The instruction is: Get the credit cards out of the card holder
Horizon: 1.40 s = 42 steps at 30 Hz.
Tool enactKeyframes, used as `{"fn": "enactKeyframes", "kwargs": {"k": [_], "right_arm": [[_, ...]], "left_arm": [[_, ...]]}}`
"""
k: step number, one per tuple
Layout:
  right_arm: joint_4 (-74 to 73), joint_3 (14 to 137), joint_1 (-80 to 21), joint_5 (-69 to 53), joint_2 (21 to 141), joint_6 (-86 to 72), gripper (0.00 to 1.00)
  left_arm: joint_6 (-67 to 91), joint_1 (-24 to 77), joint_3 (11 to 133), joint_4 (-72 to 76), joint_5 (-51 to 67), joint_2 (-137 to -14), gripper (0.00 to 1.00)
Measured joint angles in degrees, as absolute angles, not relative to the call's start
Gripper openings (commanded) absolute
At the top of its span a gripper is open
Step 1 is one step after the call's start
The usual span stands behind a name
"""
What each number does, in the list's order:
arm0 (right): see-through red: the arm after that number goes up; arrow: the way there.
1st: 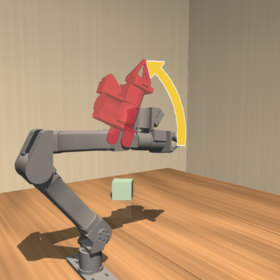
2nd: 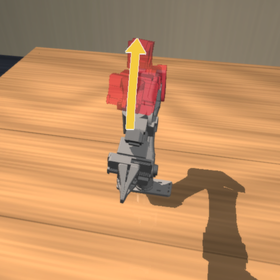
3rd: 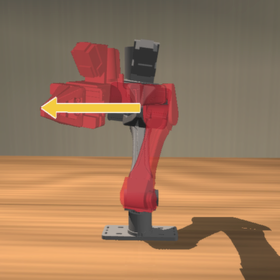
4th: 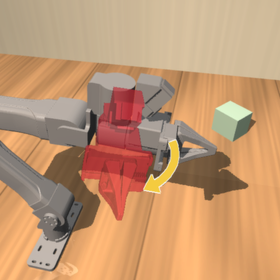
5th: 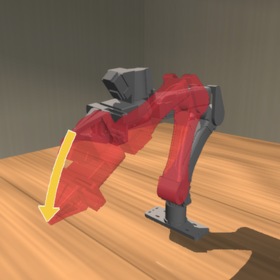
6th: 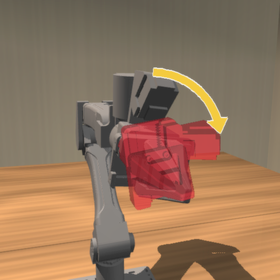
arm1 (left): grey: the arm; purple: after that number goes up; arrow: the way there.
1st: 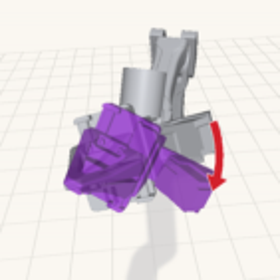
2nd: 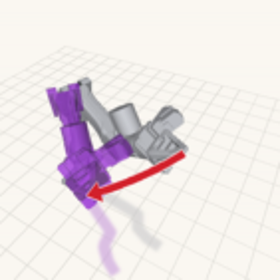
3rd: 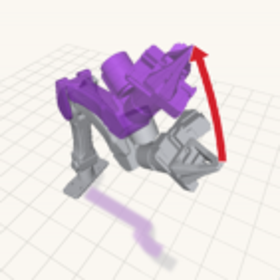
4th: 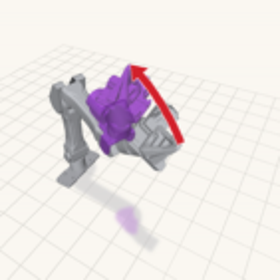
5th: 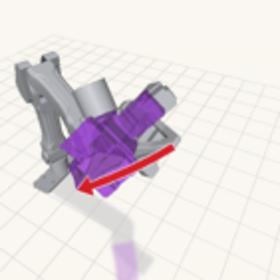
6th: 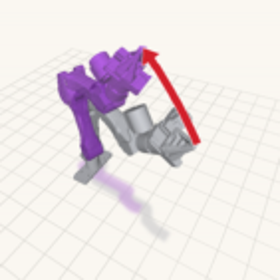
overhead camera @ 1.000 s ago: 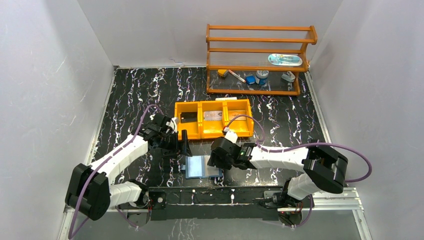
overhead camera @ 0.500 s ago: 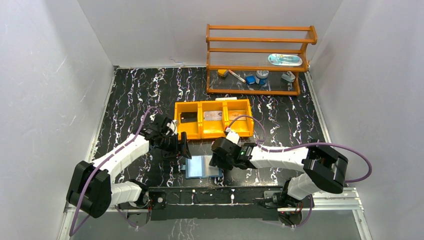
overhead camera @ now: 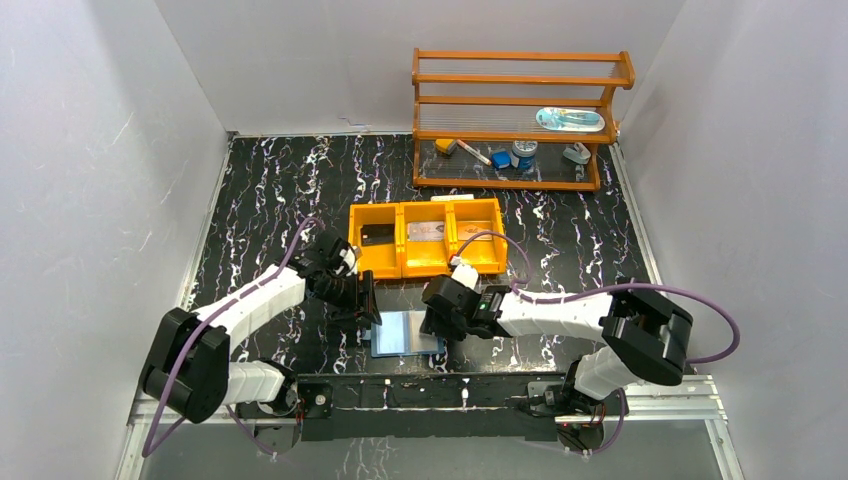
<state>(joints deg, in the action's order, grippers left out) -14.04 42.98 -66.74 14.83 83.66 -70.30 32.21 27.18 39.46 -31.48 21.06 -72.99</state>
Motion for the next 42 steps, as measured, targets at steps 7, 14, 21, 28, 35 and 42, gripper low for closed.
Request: {"fn": "enactKeyframes", "kwargs": {"k": [7, 14, 21, 28, 35, 42], "right_arm": [[-15.05, 43.44, -66.70, 14.81, 84.49, -70.30, 0.48], [-14.76, 43.44, -66.70, 14.35, 84.51, -70.11, 0.44], [-13.02, 43.42, -66.30, 13.43, 84.31, -69.91, 0.43], [-12.53, 43.44, -65.95, 13.30, 82.04, -69.76, 0.43], [-12.75, 44.03, -65.95, 13.19, 81.43, -69.63, 0.44], [-13.26, 45.17, -65.95, 12.75, 81.45, -69.12, 0.49]], "left_arm": [[32.69, 28.67, 38.28, -30.68, 21.28, -73.84, 0.53], [33.52, 29.82, 37.17, -28.64, 21.85, -75.02, 0.41], [33.69, 31.00, 36.88, -27.81, 21.89, -75.99, 0.39], [33.71, 31.24, 36.88, -27.46, 21.87, -75.99, 0.39], [33.69, 31.27, 36.88, -27.46, 21.85, -75.53, 0.39], [33.69, 31.27, 36.88, -27.40, 21.85, -74.87, 0.39]]}}
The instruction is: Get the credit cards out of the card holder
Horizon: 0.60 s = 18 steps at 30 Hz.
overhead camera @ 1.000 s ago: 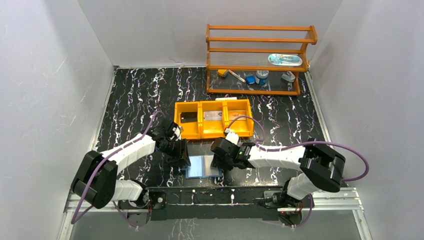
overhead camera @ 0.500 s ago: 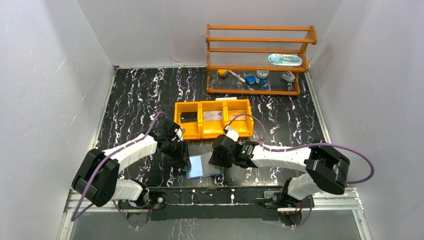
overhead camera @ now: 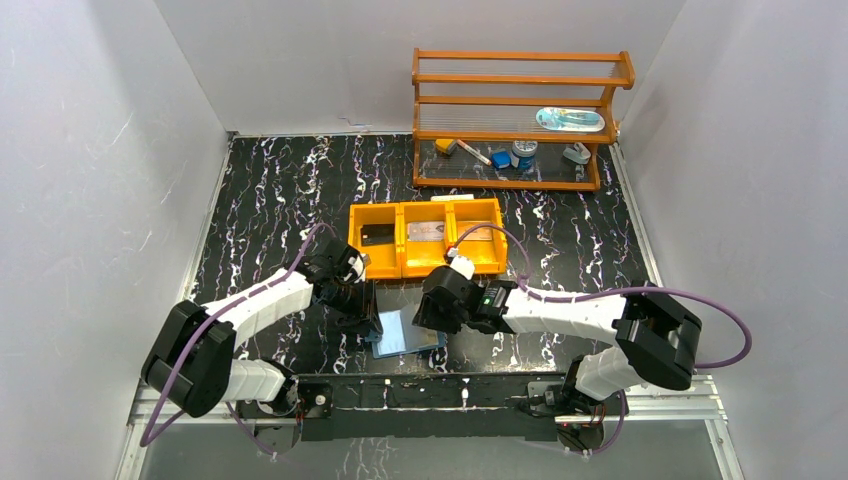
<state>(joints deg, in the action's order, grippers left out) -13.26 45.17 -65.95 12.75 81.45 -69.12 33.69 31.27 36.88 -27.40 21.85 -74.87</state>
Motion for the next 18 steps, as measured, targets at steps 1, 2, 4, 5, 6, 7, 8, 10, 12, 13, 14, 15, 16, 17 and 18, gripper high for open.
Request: {"fn": "enactKeyframes", "kwargs": {"k": [1, 2, 4, 5, 6, 7, 8, 10, 12, 13, 14, 15, 16, 17, 18], "right_arm": [[-13.15, 45.19, -65.95, 12.53, 81.45, -69.04, 0.50], [-13.02, 45.19, -65.95, 12.21, 81.45, -68.90, 0.51], [-12.71, 45.21, -65.95, 11.66, 81.47, -68.75, 0.51], [-12.51, 45.21, -65.95, 11.42, 81.49, -68.64, 0.52], [-12.32, 45.23, -65.95, 11.25, 81.56, -68.55, 0.52], [-12.10, 45.30, -65.95, 11.05, 81.73, -68.42, 0.52], [-11.94, 45.41, -65.95, 10.74, 81.95, -68.29, 0.53], [-11.73, 45.69, -65.95, 10.20, 82.54, -67.94, 0.53], [-11.55, 45.78, -65.95, 9.85, 82.83, -67.59, 0.53], [-11.53, 45.80, -65.95, 9.78, 82.89, -67.48, 0.55], [-11.51, 45.80, -65.95, 9.61, 82.91, -67.37, 0.57], [-11.51, 45.87, -65.95, 9.56, 82.91, -67.31, 0.58], [-11.42, 45.93, -65.95, 9.37, 82.91, -67.26, 0.59], [-11.38, 45.98, -65.95, 9.26, 82.91, -67.24, 0.60], [-11.40, 46.00, -65.95, 9.23, 82.91, -67.24, 0.62]], "left_arm": [[33.69, 31.27, 36.88, -27.42, 21.85, -74.87, 0.39], [33.69, 31.27, 36.88, -27.42, 21.85, -74.81, 0.39], [33.69, 31.27, 36.88, -27.42, 21.82, -74.65, 0.39], [33.69, 31.27, 36.88, -27.42, 21.80, -74.52, 0.39], [33.69, 31.27, 36.88, -27.42, 21.78, -74.41, 0.39], [33.69, 31.27, 36.88, -27.42, 21.78, -74.35, 0.39], [33.69, 31.27, 36.88, -27.42, 21.76, -74.32, 0.39], [33.69, 31.27, 36.88, -27.42, 21.74, -74.32, 0.39], [33.69, 31.27, 36.88, -27.42, 21.69, -74.32, 0.39], [33.69, 31.27, 36.88, -27.44, 21.69, -74.32, 0.39], [33.69, 31.27, 36.88, -27.42, 21.69, -74.32, 0.39], [33.69, 31.27, 36.88, -27.42, 21.67, -74.32, 0.39], [33.69, 31.27, 36.88, -27.42, 21.67, -74.32, 0.39], [33.69, 31.27, 36.88, -27.42, 21.67, -74.32, 0.39], [33.69, 31.27, 36.88, -27.42, 21.67, -74.32, 0.39]]}}
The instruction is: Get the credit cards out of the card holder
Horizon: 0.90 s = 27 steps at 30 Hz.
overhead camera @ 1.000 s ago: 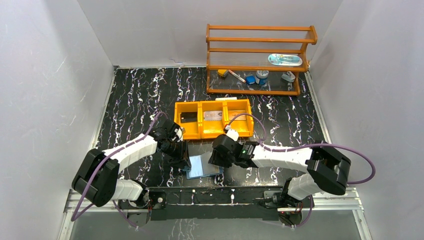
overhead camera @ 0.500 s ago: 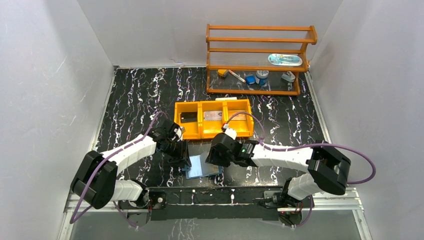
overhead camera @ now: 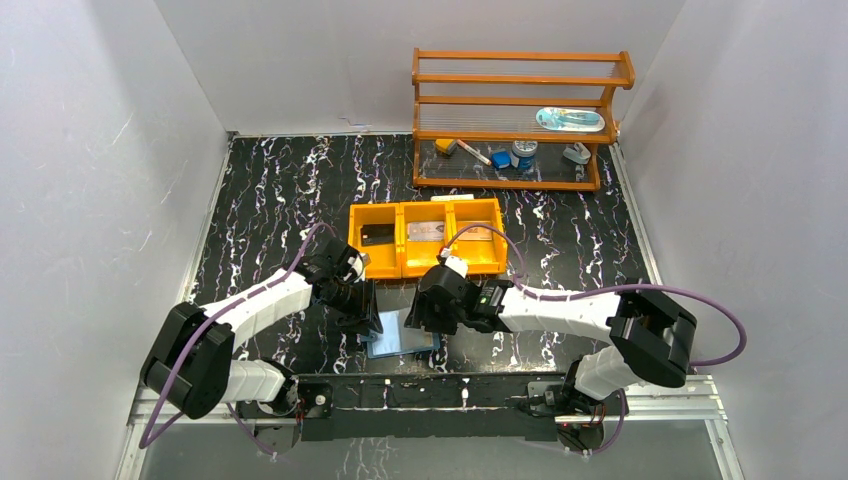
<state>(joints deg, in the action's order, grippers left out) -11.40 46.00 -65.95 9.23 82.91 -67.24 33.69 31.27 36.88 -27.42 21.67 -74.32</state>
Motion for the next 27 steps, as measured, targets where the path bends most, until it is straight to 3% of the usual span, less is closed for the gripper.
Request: {"fn": "enactKeyframes", "kwargs": {"k": [14, 27], "right_arm": [[-16.40, 48.21, -65.95, 11.20, 85.14, -67.61, 0.69], [-14.83, 48.25, -65.95, 10.31, 87.00, -67.53, 0.63]], "left_arm": [[33.69, 31.27, 36.88, -27.46, 21.58, -74.32, 0.39], [34.87, 31.27, 36.88, -28.99, 19.00, -73.21, 0.48]]}}
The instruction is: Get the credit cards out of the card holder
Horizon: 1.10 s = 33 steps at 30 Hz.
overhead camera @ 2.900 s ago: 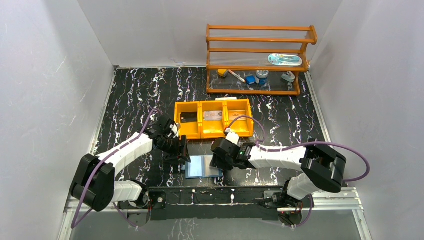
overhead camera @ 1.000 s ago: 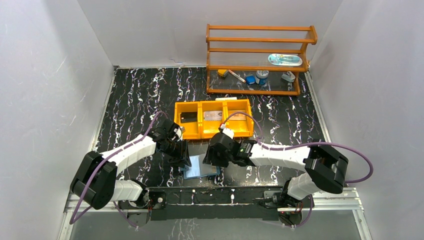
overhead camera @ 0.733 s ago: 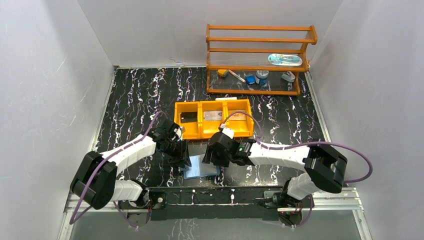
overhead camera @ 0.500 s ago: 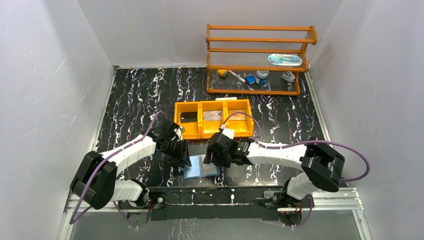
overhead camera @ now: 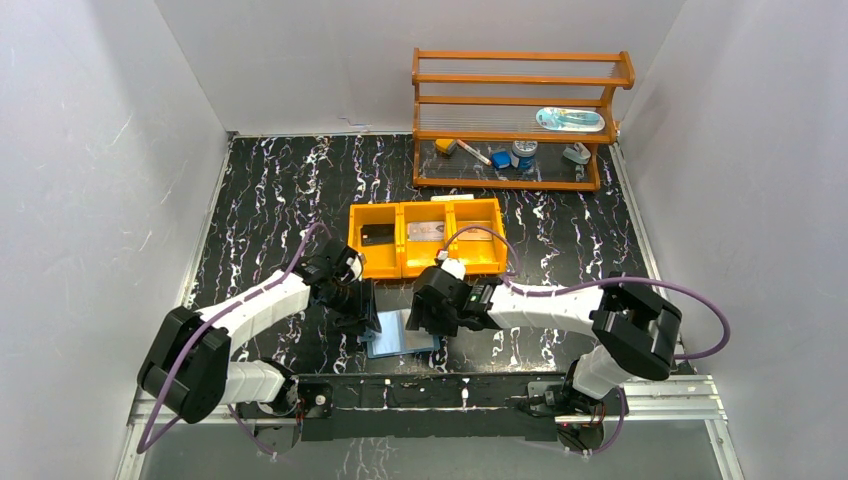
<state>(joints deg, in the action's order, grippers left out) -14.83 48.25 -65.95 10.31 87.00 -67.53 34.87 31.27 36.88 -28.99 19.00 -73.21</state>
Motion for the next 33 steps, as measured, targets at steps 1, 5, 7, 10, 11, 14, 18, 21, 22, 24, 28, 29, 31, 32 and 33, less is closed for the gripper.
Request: {"fn": "enactKeyframes", "kwargs": {"k": [1, 5, 7, 10, 11, 14, 18, 21, 22, 24, 28, 29, 31, 32, 33], "right_arm": [[-14.81, 48.25, -65.95, 10.31, 87.20, -67.55, 0.63], [-14.85, 48.25, -65.95, 10.28, 88.38, -67.55, 0.64], [-14.87, 48.25, -65.95, 10.26, 88.62, -67.57, 0.64], [-14.83, 48.36, -65.95, 10.04, 88.64, -67.53, 0.61], [-14.81, 48.36, -65.95, 9.87, 88.66, -67.51, 0.59], [-14.46, 48.36, -65.95, 9.26, 88.77, -67.44, 0.55], [-12.67, 48.36, -65.95, 8.40, 88.79, -67.31, 0.52], [-11.64, 48.36, -65.95, 8.29, 88.75, -67.29, 0.52], [-11.55, 48.36, -65.95, 8.29, 88.73, -67.26, 0.52], [-11.31, 48.36, -65.95, 8.14, 88.64, -67.26, 0.54], [-12.32, 48.56, -65.95, 9.08, 88.07, -67.35, 0.60], [-12.95, 48.60, -65.95, 9.58, 87.85, -67.37, 0.61], [-14.57, 48.60, -65.95, 10.79, 87.22, -67.53, 0.62], [-15.05, 48.60, -65.95, 11.14, 87.02, -67.55, 0.62], [-15.44, 48.60, -65.95, 11.55, 86.83, -67.57, 0.62]], "left_arm": [[35.07, 31.27, 36.88, -29.10, 18.79, -73.06, 0.48], [35.70, 31.27, 36.88, -29.47, 18.04, -72.66, 0.49], [35.83, 31.27, 36.88, -29.54, 17.93, -72.69, 0.50], [36.01, 31.27, 36.88, -29.67, 17.80, -72.77, 0.50], [36.03, 31.27, 36.88, -29.65, 17.80, -72.88, 0.50], [36.03, 31.27, 36.88, -29.56, 17.91, -73.38, 0.48], [36.25, 31.27, 36.45, -28.51, 18.85, -73.69, 0.46], [36.62, 31.27, 35.75, -27.75, 19.73, -73.69, 0.46], [36.69, 31.27, 35.66, -27.55, 19.88, -73.69, 0.46], [36.77, 31.27, 35.51, -27.22, 20.16, -73.69, 0.46], [36.93, 31.27, 35.40, -27.00, 20.25, -73.69, 0.47], [36.95, 31.27, 35.40, -27.00, 20.21, -73.67, 0.50], [37.12, 31.27, 35.40, -27.05, 20.03, -73.56, 0.52], [37.17, 31.27, 35.40, -27.05, 19.94, -73.47, 0.52], [37.34, 31.27, 35.40, -27.05, 19.84, -73.34, 0.53]]}}
